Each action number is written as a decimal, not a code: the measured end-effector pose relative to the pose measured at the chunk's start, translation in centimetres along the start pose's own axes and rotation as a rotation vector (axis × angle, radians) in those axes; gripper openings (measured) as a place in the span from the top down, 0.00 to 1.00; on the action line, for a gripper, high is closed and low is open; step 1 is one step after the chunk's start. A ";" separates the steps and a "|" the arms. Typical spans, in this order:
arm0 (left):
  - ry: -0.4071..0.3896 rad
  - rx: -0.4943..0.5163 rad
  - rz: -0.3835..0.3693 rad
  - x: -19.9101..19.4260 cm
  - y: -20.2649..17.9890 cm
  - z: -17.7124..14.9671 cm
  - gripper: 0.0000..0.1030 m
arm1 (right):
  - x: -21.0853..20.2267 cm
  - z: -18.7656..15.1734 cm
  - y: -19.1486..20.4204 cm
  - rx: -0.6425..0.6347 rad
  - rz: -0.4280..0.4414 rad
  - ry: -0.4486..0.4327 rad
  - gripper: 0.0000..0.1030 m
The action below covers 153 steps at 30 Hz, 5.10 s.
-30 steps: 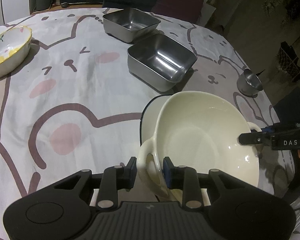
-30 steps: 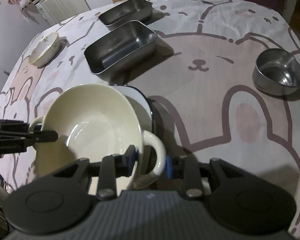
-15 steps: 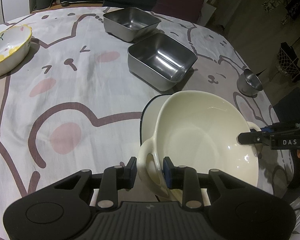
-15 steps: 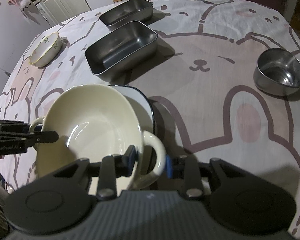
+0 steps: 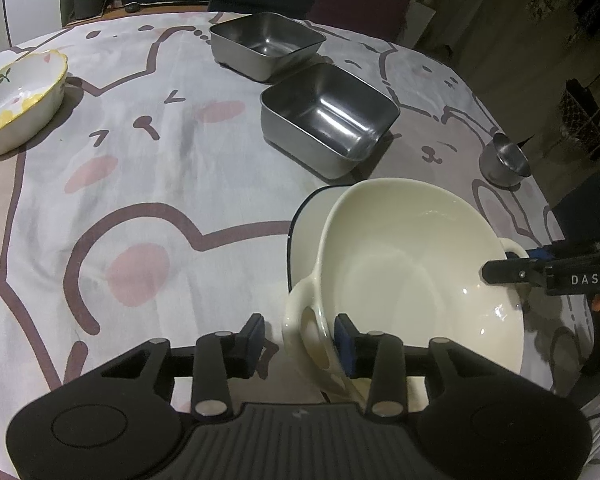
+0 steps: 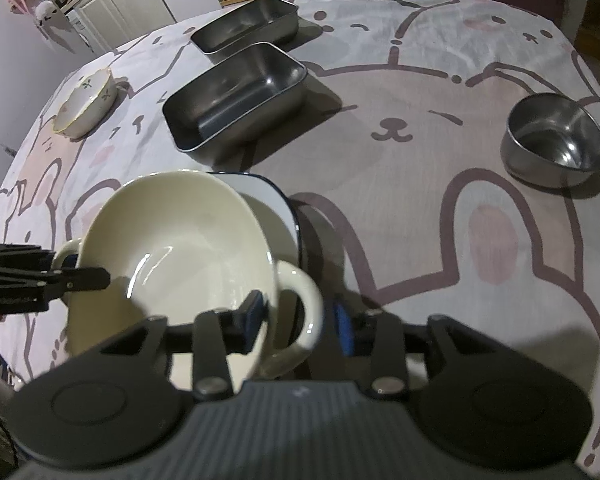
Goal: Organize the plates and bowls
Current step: 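Open both tools to release the cream bowl, then move both tools to the yellow-rimmed lemon bowl and close on its rim, then lift the yellow-rimmed lemon bowl off the table with both tools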
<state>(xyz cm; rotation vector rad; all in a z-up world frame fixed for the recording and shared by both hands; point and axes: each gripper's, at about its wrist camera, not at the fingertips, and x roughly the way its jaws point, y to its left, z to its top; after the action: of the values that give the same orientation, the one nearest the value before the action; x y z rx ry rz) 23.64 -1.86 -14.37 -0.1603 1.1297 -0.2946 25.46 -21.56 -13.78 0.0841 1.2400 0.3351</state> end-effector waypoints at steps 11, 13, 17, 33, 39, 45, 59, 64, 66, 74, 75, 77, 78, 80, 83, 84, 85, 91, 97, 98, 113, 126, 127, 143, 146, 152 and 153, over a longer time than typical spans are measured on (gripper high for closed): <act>-0.029 0.035 -0.002 -1.0 -0.5 0.1 0.02 | -0.6 -0.8 -0.6 -0.017 -0.014 -0.034 0.04; -0.034 0.047 -0.004 -1.3 -0.8 0.0 0.01 | -0.9 -1.1 -0.4 -0.029 -0.007 -0.050 0.00; -0.038 0.050 -0.021 -2.2 -1.2 0.0 0.00 | -1.8 -1.4 -0.4 -0.025 -0.009 -0.092 0.00; -0.349 -0.001 -0.002 -10.9 0.5 0.9 0.00 | -7.8 -0.7 3.2 -0.080 0.037 -0.402 0.00; -0.451 -0.065 0.025 -13.7 2.8 1.5 0.00 | -8.7 0.8 6.6 -0.129 0.080 -0.493 0.00; -0.513 -0.137 0.082 -15.4 6.0 2.4 0.00 | -8.7 3.4 10.2 -0.159 0.119 -0.554 0.00; -0.576 -0.300 0.226 -15.5 15.7 6.5 0.00 | -2.9 12.9 19.5 -0.224 0.196 -0.502 0.00; -0.566 -0.382 0.285 -13.5 20.2 8.2 0.05 | 0.4 15.5 21.5 -0.194 0.203 -0.438 0.00; -0.550 -0.434 0.279 -12.5 22.1 8.8 0.10 | 2.2 17.0 22.5 -0.184 0.208 -0.407 0.04; -0.474 -0.540 0.273 -8.5 27.5 10.9 0.29 | 9.1 21.5 25.4 -0.152 0.214 -0.292 0.35; -0.466 -0.551 0.263 -7.8 27.8 11.2 0.29 | 9.9 22.0 25.5 -0.149 0.207 -0.275 0.39; -0.454 -0.562 0.256 -6.8 28.5 11.7 0.32 | 11.7 23.0 25.8 -0.142 0.176 -0.248 0.46; -0.441 -0.563 0.254 -6.2 28.9 11.9 0.33 | 12.5 23.4 25.8 -0.139 0.163 -0.238 0.49; -0.415 -0.562 0.260 -5.3 29.5 12.2 0.42 | 14.0 24.0 25.8 -0.127 0.152 -0.212 0.50; -0.373 -0.566 0.279 -3.9 30.5 12.2 0.51 | 15.6 24.7 25.6 -0.108 0.138 -0.189 0.50; -0.363 -0.568 0.280 -3.5 30.9 12.1 0.52 | 16.0 24.8 25.6 -0.114 0.134 -0.186 0.50; -0.358 -0.569 0.276 -3.3 31.2 12.0 0.55 | 16.2 24.9 26.0 -0.121 0.135 -0.182 0.51; -0.351 -0.551 0.261 -2.4 32.1 12.2 0.75 | 17.7 25.9 26.3 -0.146 0.141 -0.155 0.76; -0.347 -0.521 0.238 -2.2 31.8 12.3 0.86 | 18.3 26.2 27.1 -0.194 0.123 -0.142 0.82; -0.347 -0.518 0.234 -2.2 31.7 12.3 0.87 | 18.4 26.2 27.3 -0.200 0.124 -0.139 0.85; -0.327 -0.522 0.196 -2.0 32.3 12.7 0.89 | 19.7 26.8 28.5 -0.217 0.111 -0.097 0.91; -0.269 -0.419 0.285 -1.8 31.0 14.1 0.91 | 20.0 27.0 28.3 -0.230 0.118 -0.075 0.90; -0.262 -0.405 0.299 -1.7 30.9 14.3 0.91 | 20.0 27.0 28.5 -0.240 0.109 -0.072 0.90; -0.243 -0.392 0.305 -1.8 30.0 14.2 0.91 | 19.8 26.6 29.3 -0.260 0.058 -0.066 0.89; -0.244 -0.384 0.305 -2.1 29.6 14.2 0.91 | 19.7 26.6 29.4 -0.253 0.055 -0.068 0.89; -0.263 -0.374 0.303 -3.3 28.6 14.1 0.91 | 18.9 26.4 29.6 -0.249 0.054 -0.087 0.89; -0.267 -0.370 0.303 -3.5 28.4 14.1 0.91 | 18.7 26.3 29.6 -0.248 0.055 -0.093 0.89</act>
<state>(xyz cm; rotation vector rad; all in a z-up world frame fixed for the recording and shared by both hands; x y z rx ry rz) 39.29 25.90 -13.16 -0.3405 0.9178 0.2044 49.37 15.09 -14.97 -0.0790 1.0978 0.5244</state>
